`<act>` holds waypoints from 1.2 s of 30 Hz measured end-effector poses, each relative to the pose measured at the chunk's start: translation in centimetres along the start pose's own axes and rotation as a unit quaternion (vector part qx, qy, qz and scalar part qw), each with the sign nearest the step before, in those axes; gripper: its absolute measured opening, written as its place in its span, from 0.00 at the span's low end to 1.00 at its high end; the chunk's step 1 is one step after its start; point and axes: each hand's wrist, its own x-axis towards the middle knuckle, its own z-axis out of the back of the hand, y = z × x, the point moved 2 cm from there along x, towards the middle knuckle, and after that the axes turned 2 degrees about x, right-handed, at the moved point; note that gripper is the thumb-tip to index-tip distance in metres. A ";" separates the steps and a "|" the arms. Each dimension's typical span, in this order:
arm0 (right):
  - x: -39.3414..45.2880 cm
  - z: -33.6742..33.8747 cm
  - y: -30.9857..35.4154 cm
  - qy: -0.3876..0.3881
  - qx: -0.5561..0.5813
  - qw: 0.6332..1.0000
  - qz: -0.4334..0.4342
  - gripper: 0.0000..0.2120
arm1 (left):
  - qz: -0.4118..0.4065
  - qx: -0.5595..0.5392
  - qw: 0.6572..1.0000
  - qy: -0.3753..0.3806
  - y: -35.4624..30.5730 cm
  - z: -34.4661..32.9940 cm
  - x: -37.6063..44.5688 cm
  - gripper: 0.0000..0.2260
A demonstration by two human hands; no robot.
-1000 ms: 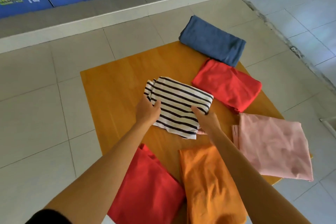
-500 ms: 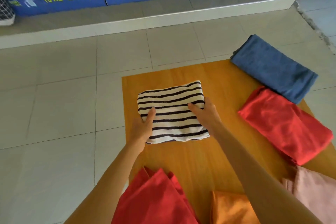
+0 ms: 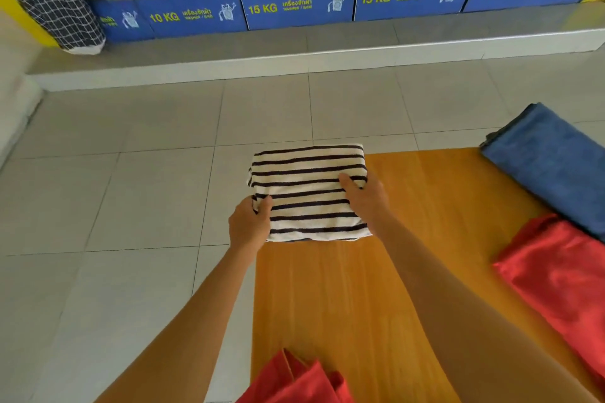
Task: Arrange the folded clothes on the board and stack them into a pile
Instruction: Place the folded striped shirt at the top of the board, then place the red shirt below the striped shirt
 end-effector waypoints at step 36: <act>-38.4 3.6 -15.8 0.030 -0.201 0.973 0.112 0.07 | 0.114 0.108 0.955 0.252 15.8 6.1 -27.7 0.32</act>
